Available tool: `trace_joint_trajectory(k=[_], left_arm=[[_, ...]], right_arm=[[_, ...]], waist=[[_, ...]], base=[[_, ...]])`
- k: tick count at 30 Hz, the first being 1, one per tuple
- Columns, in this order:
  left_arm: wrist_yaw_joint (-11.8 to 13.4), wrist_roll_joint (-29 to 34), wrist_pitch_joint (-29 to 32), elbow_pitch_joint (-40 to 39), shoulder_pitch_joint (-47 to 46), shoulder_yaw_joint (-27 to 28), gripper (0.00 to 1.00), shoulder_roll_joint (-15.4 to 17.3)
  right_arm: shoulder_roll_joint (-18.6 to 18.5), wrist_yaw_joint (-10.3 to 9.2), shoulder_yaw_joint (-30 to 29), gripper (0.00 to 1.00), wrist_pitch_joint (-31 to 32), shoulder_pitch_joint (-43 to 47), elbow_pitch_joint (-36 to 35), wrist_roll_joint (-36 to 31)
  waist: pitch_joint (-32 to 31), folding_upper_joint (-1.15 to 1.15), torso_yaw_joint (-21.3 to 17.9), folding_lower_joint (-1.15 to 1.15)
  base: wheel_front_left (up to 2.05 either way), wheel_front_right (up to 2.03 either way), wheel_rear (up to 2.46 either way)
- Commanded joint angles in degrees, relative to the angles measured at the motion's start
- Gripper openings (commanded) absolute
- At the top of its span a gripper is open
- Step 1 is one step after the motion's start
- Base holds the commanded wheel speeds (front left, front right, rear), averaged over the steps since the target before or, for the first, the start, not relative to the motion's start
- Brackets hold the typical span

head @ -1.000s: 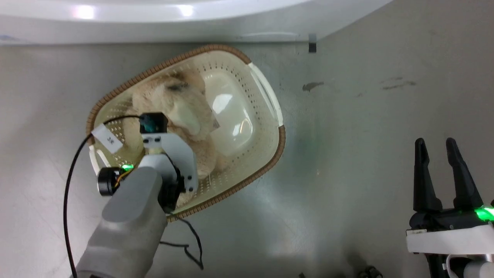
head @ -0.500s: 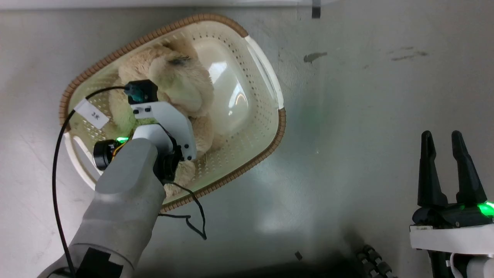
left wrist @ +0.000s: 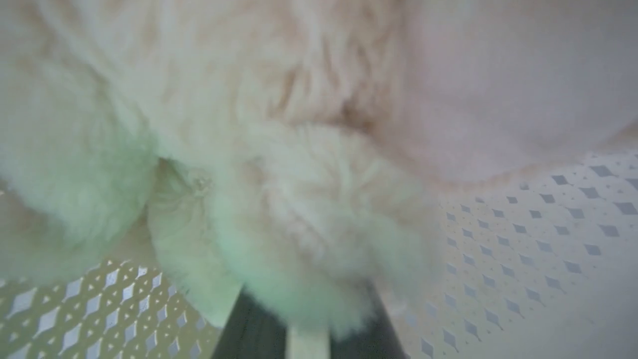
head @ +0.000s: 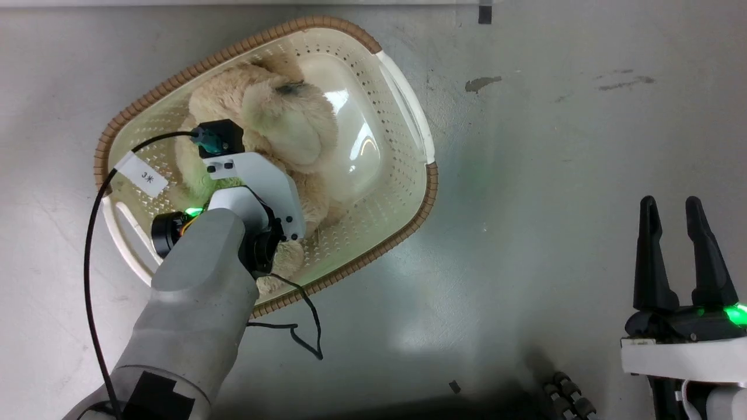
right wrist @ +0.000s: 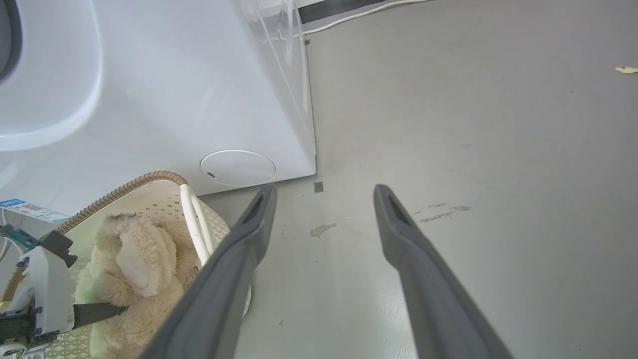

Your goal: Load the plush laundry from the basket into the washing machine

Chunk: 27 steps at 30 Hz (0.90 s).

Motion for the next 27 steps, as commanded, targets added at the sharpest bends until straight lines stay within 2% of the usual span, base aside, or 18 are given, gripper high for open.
trace_joint_trajectory(k=[1,13,21,23,27], left_arm=[[-0.26,-0.23,-0.54,0.56,0.3,0.28,0.0,0.28],[-4.28,-2.91,-6.42,1.41,2.24,1.12,0.0,-1.59],[-7.8,-4.26,-10.12,1.84,4.69,0.59,0.0,-2.55],[-9.13,-4.92,-11.53,1.67,6.98,0.06,0.0,-2.91],[-10.58,-5.5,-13.46,0.38,9.79,-0.81,0.0,-3.19]], right_arm=[[-0.1,0.05,0.02,1.0,-0.26,-1.53,0.14,0.32],[-0.1,0.05,0.46,1.0,-0.26,-2.81,2.4,-0.16],[-0.1,0.05,1.39,1.0,-0.26,-2.94,5.1,-0.87],[-0.1,0.05,1.7,1.0,-0.26,-2.13,6.72,-1.39],[-0.1,0.05,1.45,1.0,-0.26,-0.76,8.32,-1.82]], waist=[[-0.32,-0.01,0.16,0.0],[-6.57,-0.01,1.69,0.0],[-14.89,-0.01,4.21,0.0],[-19.68,-0.01,5.6,0.0],[-24.79,-0.01,7.18,0.0]], base=[[0.0,0.0,0.0],[0.0,0.0,0.0],[0.0,0.0,0.0],[0.0,0.0,0.0],[0.0,0.0,0.0]])
